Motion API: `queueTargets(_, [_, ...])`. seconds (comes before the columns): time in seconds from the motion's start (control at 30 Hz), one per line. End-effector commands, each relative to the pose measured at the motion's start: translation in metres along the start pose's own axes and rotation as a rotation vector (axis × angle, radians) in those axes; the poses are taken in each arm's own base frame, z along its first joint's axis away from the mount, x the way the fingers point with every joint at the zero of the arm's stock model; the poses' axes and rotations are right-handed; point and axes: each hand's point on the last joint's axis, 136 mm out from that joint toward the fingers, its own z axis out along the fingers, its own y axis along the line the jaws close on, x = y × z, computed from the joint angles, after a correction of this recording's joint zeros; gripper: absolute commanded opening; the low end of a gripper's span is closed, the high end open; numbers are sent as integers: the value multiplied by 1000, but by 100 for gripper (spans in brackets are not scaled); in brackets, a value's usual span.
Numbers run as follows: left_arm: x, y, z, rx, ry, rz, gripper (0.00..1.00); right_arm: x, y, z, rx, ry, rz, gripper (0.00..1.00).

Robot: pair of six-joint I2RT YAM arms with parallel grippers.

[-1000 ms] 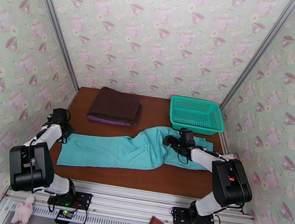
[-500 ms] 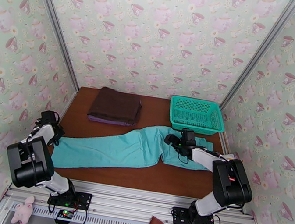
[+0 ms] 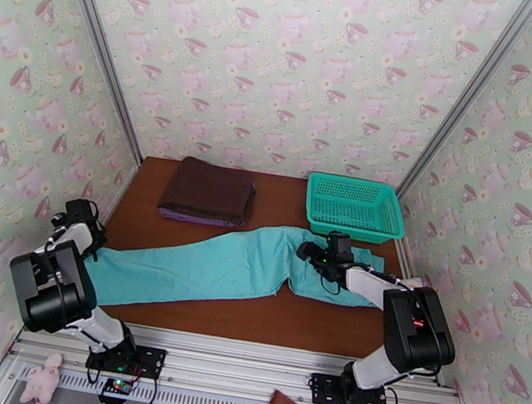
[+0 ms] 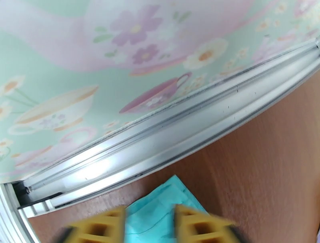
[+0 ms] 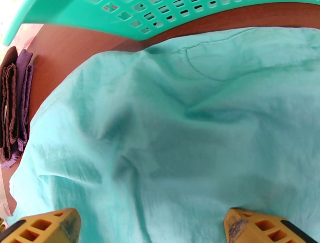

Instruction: Fold and stack the trousers

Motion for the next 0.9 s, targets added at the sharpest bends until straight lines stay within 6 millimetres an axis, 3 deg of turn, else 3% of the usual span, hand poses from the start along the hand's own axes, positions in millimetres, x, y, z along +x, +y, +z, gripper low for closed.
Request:
queueTargets(0.0, [-2, 1, -15, 3, -29, -1, 66, 31, -19, 6, 37, 101, 25, 99])
queueTargets(0.1, [15, 5, -32, 24, -19, -12, 71, 32, -18, 6, 29, 105, 12, 99])
queueTargets(0.27, [84, -3, -35, 173, 197, -41, 78, 34, -14, 2, 7, 113, -12, 99])
queueTargets(0.37, [118, -26, -56, 319, 270, -14, 78, 29, -2, -7, -34, 105, -27, 99])
queueTargets(0.5, [143, -65, -96, 458, 252, 101, 77, 17, 18, -25, -66, 66, -83, 99])
queueTargets(0.57, [165, -86, -110, 520, 331, 206, 79, 10, 34, -37, -83, 31, -135, 99])
queueTargets(0.7, [218, -95, -115, 522, 457, 318, 85, 9, 88, -71, -152, -53, -328, 99])
queueTargets(0.77, [242, -94, -119, 525, 489, 369, 93, 18, 126, -85, -237, -58, -420, 99])
queueTargets(0.87, [266, -98, -130, 552, 510, 423, 100, 43, 183, -86, -430, 58, -446, 99])
